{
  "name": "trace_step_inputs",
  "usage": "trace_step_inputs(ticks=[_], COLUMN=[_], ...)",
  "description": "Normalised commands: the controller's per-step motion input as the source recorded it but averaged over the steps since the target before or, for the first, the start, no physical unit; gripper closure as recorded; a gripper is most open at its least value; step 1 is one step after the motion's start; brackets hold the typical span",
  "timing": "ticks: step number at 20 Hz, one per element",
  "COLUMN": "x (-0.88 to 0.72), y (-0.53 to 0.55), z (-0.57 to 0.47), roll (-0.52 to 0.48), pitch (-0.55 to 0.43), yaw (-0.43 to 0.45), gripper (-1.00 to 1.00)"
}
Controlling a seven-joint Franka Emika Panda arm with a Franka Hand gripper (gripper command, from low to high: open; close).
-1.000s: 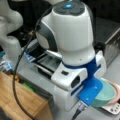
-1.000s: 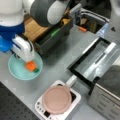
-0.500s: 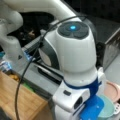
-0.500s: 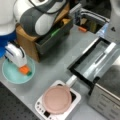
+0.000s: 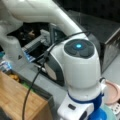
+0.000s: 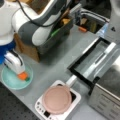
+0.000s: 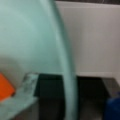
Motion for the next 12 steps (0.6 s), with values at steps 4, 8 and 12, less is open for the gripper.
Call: trace_step_inputs(ticks=[4,8,12], x=[0.18,0.12,0.13], y=[-0.14,-0.17,-0.25], z=[-0.14,-0.11,-0.12], roll=[-0.037,-0.05,-0.114], pitch=[0.085,0.066,0.054], yaw=[0.125,0.11,0.098], gripper=[1.0,1.0,1.0])
